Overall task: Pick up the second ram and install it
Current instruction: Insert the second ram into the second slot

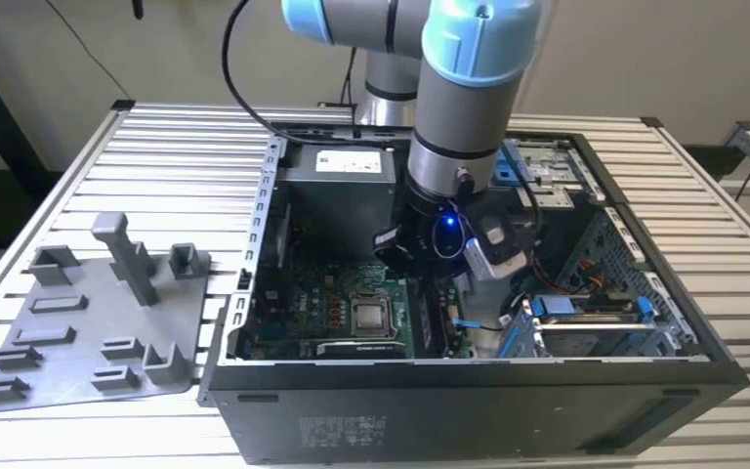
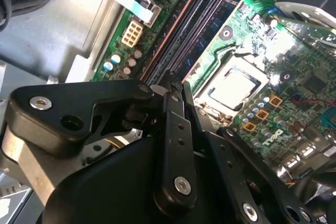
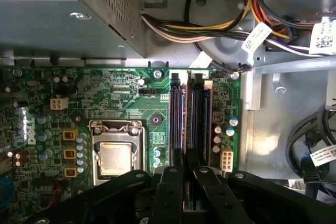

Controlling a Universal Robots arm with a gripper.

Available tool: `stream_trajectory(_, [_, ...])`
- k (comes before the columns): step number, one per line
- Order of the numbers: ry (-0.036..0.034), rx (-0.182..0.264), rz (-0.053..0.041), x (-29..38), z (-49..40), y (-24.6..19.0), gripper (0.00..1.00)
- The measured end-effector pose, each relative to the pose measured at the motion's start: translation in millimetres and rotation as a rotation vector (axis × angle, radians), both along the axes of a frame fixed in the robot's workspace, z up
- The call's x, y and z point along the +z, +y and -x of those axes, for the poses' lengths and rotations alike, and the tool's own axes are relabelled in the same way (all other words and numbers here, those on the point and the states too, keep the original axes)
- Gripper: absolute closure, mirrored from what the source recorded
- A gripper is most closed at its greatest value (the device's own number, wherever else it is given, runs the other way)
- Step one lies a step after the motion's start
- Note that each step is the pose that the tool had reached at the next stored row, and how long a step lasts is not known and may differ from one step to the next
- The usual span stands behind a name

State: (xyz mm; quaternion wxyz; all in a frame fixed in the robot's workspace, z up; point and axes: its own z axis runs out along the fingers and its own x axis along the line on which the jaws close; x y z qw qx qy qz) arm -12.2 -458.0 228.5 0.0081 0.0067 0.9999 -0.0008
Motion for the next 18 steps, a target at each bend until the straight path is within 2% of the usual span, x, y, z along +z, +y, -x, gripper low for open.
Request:
stream_trajectory(6, [0.0000, 0.000, 0.0000, -1.4, 0.0, -2.6, 0.86])
stream_trajectory(18, [0.0000, -0.001, 0.0001, -3.7, 0.0, -3.3, 0.86])
